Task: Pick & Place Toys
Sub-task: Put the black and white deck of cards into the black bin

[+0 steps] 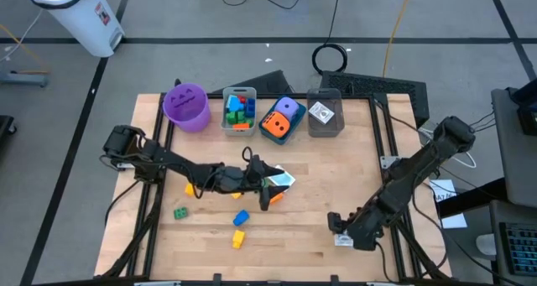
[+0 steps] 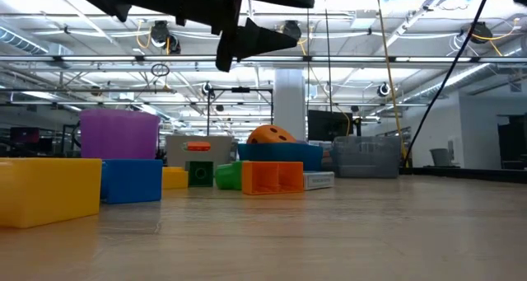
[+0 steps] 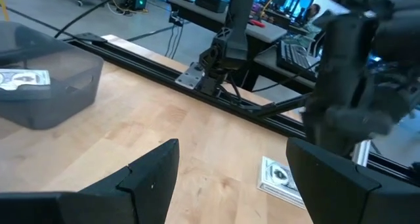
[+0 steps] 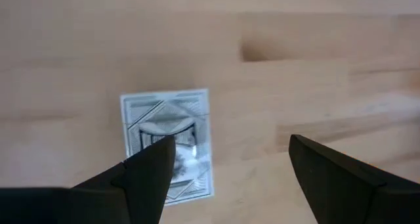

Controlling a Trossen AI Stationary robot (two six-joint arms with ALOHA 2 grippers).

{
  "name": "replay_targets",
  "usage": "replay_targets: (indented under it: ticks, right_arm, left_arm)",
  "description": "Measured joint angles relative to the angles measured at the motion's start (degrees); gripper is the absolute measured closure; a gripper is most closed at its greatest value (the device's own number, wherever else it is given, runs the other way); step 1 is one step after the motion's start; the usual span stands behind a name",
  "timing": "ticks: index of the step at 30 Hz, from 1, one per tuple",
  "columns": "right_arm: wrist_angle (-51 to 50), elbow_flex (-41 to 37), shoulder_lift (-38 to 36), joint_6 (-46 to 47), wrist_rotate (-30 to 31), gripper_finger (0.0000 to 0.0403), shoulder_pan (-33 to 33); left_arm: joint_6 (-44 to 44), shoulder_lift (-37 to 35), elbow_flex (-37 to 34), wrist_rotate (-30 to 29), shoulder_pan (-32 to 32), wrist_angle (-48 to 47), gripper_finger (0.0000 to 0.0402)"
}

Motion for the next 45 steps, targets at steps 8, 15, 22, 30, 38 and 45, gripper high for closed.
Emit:
replay_targets:
  ticks: [8,15,22,30,38,45]
  right_arm:
    - [-1.14,-0.02,7.80,-4.91,2.01,0.0114,2.39]
    - [-4.94,-0.03,11.01,-3.48,2.99,0.0115,3.94]
    - [-5.32,-0.02,11.12,0.74,9.25,0.0115,3.91]
    - [-9.11,-0.02,11.12,-4.12,10.89,0.0115,3.91]
    - [-12.79,-0.02,11.12,-6.22,8.83,0.0107,3.91]
    - [-12.76,-0.02,11.12,-7.58,9.03,0.0057,4.67]
  left_arm:
    - [-1.05,0.00,0.01,0.00,-1.59,-0.02,0.0112]
    - [-1.04,0.00,-0.01,-0.02,-2.10,-0.07,0.0112]
    - [-0.10,0.00,-0.01,-0.11,-2.06,-0.09,0.0112]
    - [0.72,0.00,0.01,-0.11,-2.01,-0.15,0.0112]
    - [0.74,0.00,-0.01,-0.11,-1.96,-0.53,0.0112]
    - [0.64,0.00,-0.01,-0.13,-1.84,-0.52,0.0112]
